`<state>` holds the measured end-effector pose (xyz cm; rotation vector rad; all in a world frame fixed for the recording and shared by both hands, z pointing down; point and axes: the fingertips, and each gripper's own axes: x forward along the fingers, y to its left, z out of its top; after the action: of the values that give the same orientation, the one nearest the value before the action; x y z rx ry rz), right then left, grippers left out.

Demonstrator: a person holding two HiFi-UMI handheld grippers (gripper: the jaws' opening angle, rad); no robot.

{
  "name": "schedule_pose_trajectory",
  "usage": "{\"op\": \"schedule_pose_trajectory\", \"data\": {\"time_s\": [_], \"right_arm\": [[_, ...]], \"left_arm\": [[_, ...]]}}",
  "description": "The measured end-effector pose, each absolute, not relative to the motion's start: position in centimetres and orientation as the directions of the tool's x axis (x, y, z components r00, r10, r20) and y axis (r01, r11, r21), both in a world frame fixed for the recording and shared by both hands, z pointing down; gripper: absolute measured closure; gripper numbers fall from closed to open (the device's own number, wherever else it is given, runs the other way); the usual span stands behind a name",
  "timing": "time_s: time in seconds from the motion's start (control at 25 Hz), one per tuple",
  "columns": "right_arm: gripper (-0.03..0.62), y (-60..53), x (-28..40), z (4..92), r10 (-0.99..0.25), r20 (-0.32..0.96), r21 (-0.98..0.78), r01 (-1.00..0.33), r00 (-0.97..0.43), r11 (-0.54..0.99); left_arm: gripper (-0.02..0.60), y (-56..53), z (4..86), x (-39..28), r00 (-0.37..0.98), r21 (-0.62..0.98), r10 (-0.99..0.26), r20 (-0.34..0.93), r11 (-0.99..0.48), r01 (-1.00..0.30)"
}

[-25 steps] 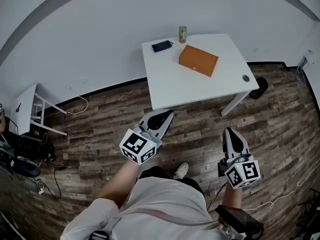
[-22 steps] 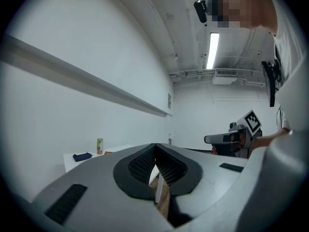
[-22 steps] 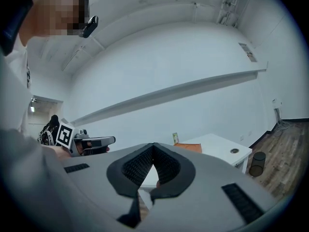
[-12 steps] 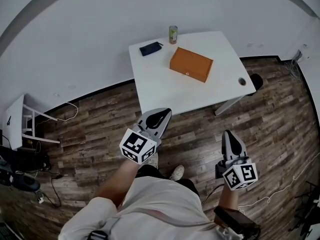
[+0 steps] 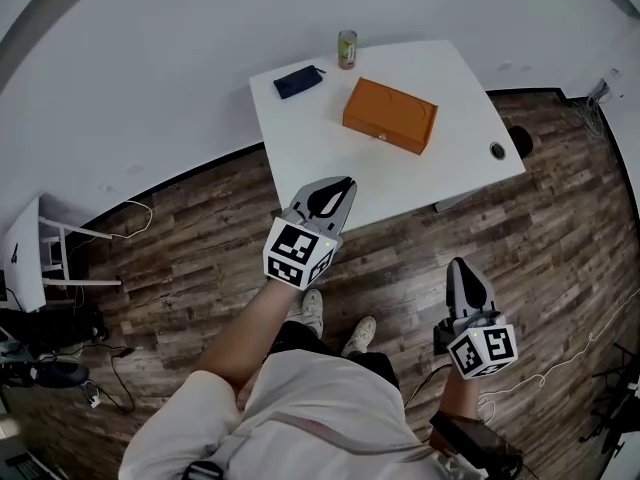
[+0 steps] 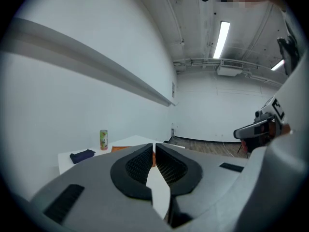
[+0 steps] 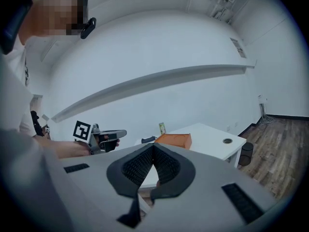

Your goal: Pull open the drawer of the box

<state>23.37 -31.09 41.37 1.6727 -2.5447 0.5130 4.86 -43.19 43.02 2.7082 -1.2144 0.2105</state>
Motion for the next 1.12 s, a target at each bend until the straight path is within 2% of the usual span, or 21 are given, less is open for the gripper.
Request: {"op": "schedule_pose_trajectory", "data": {"time_s": [0.12,0.6,1.12], "right_arm": [[0.602,-31.3,23.5,42.8,-0.878,0.259,-0.243,-0.907,-0.402,0.344],[0.602,-32.2,23.9,48.4,-0.85,0.366,-0.281,-0.916,-0.378,0.287],[0.602,-33.1,24.6,53.2,-0.819,0.446,-0.31,-0.921,-0.36,0.236]], "left_arm": [[0.562,-46.5,45.5,6.3,0.65,0.08,-0.72,0.243,-0.653,-0.753],[0.419,-58.4,57.3,10.6,0.57,0.074,-0.675,0.469,-0.613,-0.787],[0.408,-63.9,66.0,14.0,0.528,0.132,-0.59,0.611,-0.582,-0.802]]}}
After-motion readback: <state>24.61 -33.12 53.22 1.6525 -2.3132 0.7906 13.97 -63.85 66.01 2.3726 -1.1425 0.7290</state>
